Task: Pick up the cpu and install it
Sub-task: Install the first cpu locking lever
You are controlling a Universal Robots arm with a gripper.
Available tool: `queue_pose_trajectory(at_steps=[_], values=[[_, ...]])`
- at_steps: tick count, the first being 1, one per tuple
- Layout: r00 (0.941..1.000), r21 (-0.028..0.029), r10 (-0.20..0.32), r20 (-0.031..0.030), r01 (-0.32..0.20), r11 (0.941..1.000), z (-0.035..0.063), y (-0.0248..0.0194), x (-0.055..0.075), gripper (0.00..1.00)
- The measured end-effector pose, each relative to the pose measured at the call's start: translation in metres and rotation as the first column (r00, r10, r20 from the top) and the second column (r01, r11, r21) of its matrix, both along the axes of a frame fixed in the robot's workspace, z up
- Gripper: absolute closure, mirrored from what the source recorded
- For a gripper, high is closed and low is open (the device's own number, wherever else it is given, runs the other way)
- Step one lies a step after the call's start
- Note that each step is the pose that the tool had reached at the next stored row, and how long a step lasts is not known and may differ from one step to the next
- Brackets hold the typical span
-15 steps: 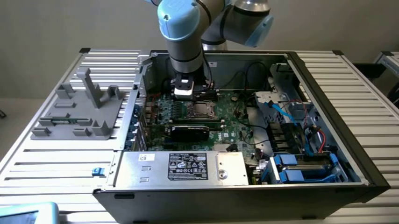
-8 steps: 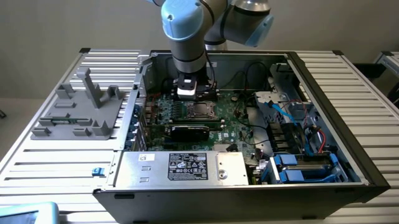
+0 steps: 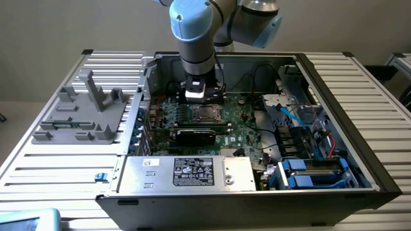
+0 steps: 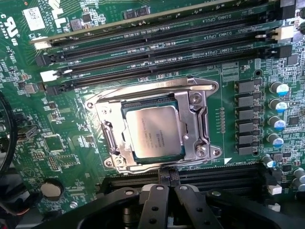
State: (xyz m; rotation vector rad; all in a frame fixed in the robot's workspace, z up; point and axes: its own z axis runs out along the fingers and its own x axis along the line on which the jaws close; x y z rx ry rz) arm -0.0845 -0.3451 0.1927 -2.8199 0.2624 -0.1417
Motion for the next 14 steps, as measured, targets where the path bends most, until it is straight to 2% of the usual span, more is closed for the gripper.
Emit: queue_pose_trajectory(at_steps=[14], values=[[1.0, 0.0, 0.0, 0.0, 0.0, 1.0, 0.0001, 0.0, 0.011, 0.89]])
